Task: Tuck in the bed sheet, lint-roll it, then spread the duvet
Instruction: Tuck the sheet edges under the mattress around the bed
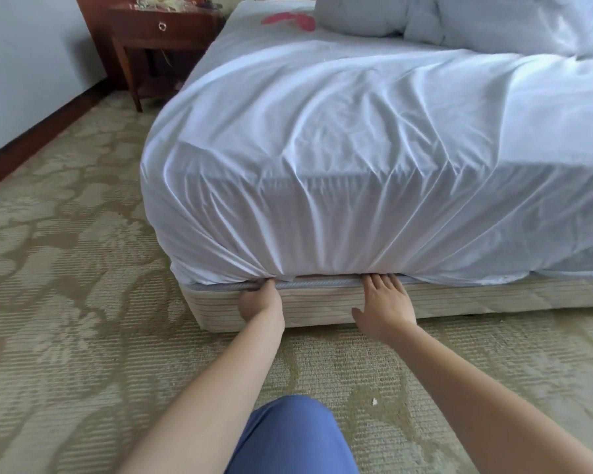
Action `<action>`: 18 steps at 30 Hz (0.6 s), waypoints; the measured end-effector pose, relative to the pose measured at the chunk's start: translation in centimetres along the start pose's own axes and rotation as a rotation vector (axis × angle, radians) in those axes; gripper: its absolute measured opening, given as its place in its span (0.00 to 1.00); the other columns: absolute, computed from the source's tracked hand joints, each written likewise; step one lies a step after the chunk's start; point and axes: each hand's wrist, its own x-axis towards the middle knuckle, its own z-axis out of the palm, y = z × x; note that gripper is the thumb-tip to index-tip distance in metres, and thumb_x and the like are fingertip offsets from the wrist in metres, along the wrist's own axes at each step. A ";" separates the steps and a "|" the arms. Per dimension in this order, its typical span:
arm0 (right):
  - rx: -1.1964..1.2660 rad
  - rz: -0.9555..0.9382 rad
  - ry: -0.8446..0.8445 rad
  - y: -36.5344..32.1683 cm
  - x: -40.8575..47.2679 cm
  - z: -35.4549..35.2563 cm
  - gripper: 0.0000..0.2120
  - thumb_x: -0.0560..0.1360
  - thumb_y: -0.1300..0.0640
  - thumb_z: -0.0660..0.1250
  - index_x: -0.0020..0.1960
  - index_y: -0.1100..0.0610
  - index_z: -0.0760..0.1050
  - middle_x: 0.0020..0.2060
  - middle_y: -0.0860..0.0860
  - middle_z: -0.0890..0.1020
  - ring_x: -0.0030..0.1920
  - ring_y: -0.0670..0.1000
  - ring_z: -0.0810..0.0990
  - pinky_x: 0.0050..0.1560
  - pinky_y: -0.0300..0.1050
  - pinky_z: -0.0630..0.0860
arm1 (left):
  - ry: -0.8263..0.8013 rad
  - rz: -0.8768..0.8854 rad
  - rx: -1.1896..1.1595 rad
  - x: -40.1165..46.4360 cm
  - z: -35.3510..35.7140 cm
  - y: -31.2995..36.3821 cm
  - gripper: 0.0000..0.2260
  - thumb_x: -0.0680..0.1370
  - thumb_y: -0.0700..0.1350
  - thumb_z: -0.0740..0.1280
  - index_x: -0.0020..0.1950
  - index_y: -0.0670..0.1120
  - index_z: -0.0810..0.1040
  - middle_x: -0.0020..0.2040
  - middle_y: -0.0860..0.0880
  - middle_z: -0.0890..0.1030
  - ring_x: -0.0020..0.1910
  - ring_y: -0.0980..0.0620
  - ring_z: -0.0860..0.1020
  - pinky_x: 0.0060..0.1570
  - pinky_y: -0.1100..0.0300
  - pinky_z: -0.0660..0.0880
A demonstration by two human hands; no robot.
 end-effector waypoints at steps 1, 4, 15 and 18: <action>-0.001 -0.017 0.002 0.2 0.4 0.0 0.36 0.78 0.42 0.57 0.78 0.58 0.48 0.77 0.52 0.55 0.77 0.51 0.50 0.76 0.46 0.41 | -0.007 -0.001 -0.001 0.0 0.2 -0.2 0.14 0.74 0.47 0.70 0.52 0.39 0.75 0.55 0.38 0.80 0.53 0.38 0.79 0.52 0.50 0.74; 0.016 -0.036 -0.003 0.6 1.2 -0.1 0.34 0.76 0.42 0.60 0.76 0.56 0.55 0.74 0.51 0.63 0.75 0.52 0.57 0.76 0.46 0.48 | -0.029 -0.021 0.000 0.3 0.9 -1.2 0.15 0.71 0.50 0.72 0.48 0.40 0.74 0.51 0.38 0.82 0.50 0.39 0.81 0.50 0.46 0.78; 0.039 -0.204 -0.032 2.8 2.6 -0.5 0.25 0.75 0.47 0.63 0.69 0.55 0.66 0.66 0.51 0.74 0.67 0.53 0.69 0.68 0.47 0.61 | -0.224 0.420 0.648 -5.9 5.0 -3.3 0.08 0.76 0.46 0.66 0.38 0.49 0.71 0.39 0.50 0.78 0.40 0.48 0.76 0.37 0.59 0.69; 0.088 -0.286 0.005 5.7 1.9 -0.8 0.30 0.76 0.51 0.63 0.75 0.55 0.59 0.70 0.51 0.69 0.71 0.52 0.65 0.71 0.45 0.57 | -0.259 0.649 0.826 -8.3 5.9 -4.0 0.03 0.77 0.44 0.63 0.45 0.50 0.75 0.44 0.53 0.79 0.44 0.51 0.77 0.39 0.60 0.70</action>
